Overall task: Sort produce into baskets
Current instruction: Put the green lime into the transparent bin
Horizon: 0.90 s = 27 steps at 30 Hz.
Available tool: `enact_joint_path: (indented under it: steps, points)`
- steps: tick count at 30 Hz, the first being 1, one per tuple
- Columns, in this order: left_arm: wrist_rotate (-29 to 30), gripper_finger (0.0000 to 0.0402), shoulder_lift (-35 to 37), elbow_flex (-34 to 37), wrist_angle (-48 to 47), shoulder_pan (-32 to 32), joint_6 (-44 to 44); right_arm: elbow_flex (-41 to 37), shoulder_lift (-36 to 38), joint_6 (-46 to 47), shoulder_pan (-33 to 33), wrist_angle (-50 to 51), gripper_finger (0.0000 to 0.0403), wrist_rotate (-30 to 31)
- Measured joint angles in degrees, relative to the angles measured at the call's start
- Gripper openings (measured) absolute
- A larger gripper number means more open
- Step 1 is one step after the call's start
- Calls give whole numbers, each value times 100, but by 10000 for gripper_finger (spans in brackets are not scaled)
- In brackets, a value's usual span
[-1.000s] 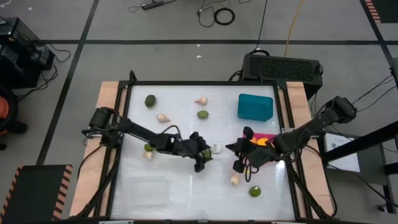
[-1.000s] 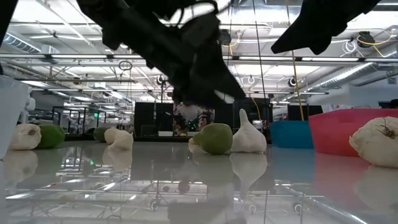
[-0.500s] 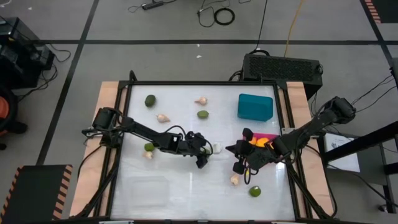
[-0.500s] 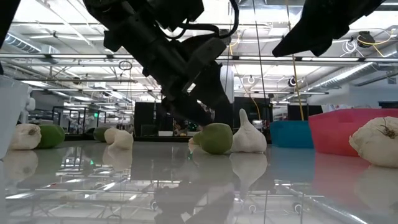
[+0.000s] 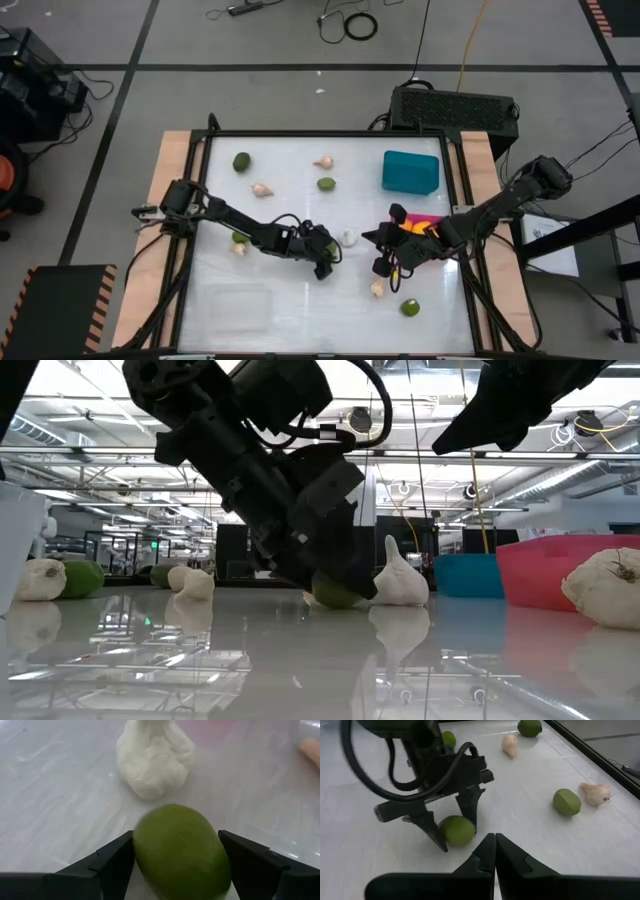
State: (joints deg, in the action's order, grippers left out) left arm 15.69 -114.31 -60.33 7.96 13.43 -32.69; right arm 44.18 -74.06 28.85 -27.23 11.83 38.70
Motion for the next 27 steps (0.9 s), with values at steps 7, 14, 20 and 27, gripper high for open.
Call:
enact_joint_path:
  steps: [7,14,20,27]
  points:
    - [113,286,-49,-1,67,22,11,0,0,-98,70,-17,0,2]
    - [45,245,-49,-1,44,17,42,0,0,-128,107,-26,0,4]
    - [-75,180,1,-1,-28,15,190,0,0,-125,107,-30,0,4]
    - [-747,186,1014,7,-1289,-17,571,0,0,-119,105,-47,0,4]
